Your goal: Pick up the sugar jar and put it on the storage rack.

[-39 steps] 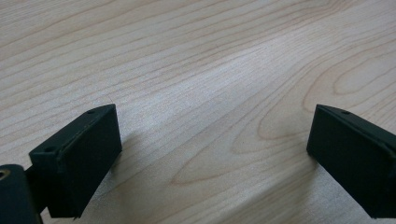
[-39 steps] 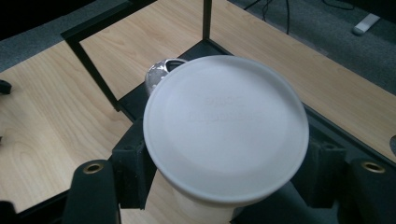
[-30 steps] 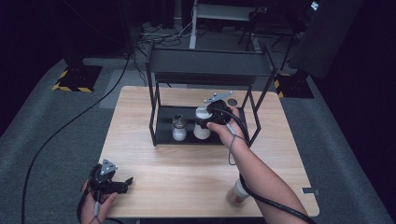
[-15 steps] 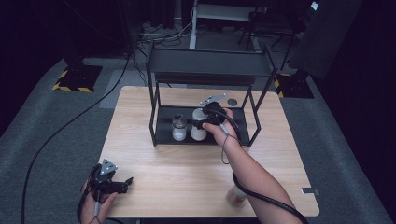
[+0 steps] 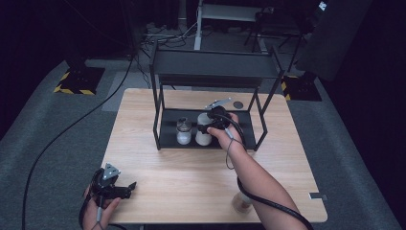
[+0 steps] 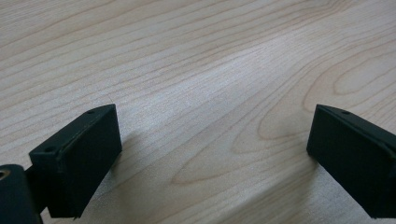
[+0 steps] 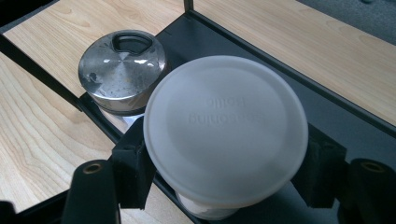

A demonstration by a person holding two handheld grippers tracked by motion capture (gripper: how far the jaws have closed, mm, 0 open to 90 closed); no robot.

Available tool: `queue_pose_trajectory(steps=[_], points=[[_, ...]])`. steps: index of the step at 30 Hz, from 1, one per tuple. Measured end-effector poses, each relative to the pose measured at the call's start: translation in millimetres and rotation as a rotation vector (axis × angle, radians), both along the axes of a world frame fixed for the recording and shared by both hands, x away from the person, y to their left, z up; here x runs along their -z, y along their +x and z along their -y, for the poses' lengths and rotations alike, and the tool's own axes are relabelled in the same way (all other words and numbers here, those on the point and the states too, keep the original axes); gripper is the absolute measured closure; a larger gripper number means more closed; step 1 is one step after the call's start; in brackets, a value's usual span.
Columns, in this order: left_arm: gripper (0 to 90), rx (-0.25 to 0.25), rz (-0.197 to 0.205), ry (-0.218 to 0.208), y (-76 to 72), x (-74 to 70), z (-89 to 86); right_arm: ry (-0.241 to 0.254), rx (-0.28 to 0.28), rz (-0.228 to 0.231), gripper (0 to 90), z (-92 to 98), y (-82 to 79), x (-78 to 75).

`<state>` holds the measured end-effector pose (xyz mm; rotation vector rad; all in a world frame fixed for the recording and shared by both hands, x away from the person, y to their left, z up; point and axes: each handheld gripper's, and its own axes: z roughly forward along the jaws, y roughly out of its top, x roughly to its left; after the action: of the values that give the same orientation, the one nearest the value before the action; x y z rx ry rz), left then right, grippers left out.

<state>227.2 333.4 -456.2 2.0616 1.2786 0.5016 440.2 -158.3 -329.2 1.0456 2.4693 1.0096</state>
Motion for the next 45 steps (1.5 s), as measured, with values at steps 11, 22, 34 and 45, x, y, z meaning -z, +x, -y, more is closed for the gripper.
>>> queue_pose_trajectory(steps=[11, 22, 34, 45], points=[[2.5, 0.000, 0.000, 0.000, 0.0, 0.0, 0.0, 0.004, -0.005, 0.001, 22.7, 1.7, 0.3, -3.4], [2.5, 0.001, 0.001, 0.002, 0.1, 0.0, 0.0, 0.045, 0.004, 0.041, 13.6, 13.2, -21.5, -23.9], [2.5, 0.001, 0.001, 0.001, 0.1, 0.0, 0.0, 0.085, 0.002, 0.080, 11.8, 42.2, -55.6, -45.6], [2.5, 0.002, 0.002, 0.001, 0.1, 0.1, -0.2, 0.115, 0.010, 0.101, 11.2, 74.0, -84.5, -57.3]])
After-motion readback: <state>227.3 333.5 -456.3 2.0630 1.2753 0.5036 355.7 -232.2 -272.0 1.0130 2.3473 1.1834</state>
